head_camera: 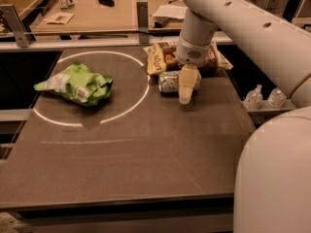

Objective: Place 7up can upright

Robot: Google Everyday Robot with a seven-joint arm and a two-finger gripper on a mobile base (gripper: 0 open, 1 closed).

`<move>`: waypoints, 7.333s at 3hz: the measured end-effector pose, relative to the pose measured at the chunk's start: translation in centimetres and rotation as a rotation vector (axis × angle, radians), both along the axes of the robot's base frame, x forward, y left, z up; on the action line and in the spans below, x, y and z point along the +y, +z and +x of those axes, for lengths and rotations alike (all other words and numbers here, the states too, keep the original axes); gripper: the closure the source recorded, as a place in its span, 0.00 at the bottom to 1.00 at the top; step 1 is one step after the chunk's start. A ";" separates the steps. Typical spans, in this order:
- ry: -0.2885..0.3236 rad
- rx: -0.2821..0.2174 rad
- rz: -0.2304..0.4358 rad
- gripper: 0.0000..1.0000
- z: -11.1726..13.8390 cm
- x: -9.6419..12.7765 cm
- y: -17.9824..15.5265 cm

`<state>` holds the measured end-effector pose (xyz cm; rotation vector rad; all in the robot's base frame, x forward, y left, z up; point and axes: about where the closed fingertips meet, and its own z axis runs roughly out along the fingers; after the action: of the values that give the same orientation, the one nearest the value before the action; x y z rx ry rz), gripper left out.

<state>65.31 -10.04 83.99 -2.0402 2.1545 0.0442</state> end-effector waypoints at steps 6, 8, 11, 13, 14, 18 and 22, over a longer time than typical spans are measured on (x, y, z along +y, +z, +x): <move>-0.015 -0.016 -0.003 0.00 -3.7 -0.3 1.8; -0.070 -0.072 -0.025 0.00 -1.6 0.6 0.5; -0.027 -0.073 -0.058 0.41 -1.7 2.1 -2.2; -0.026 -0.073 -0.058 0.86 -1.7 2.1 -1.3; -0.026 -0.073 -0.058 1.00 -1.7 2.1 -1.2; 0.073 -0.112 0.549 1.00 -4.1 -0.2 4.9; 0.214 -0.043 1.292 1.00 -7.3 1.3 7.7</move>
Offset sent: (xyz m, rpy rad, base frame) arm -0.0461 -0.0230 0.0114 0.0018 0.0564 -0.0349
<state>57.99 -8.74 91.65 -1.3662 1.1998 1.0705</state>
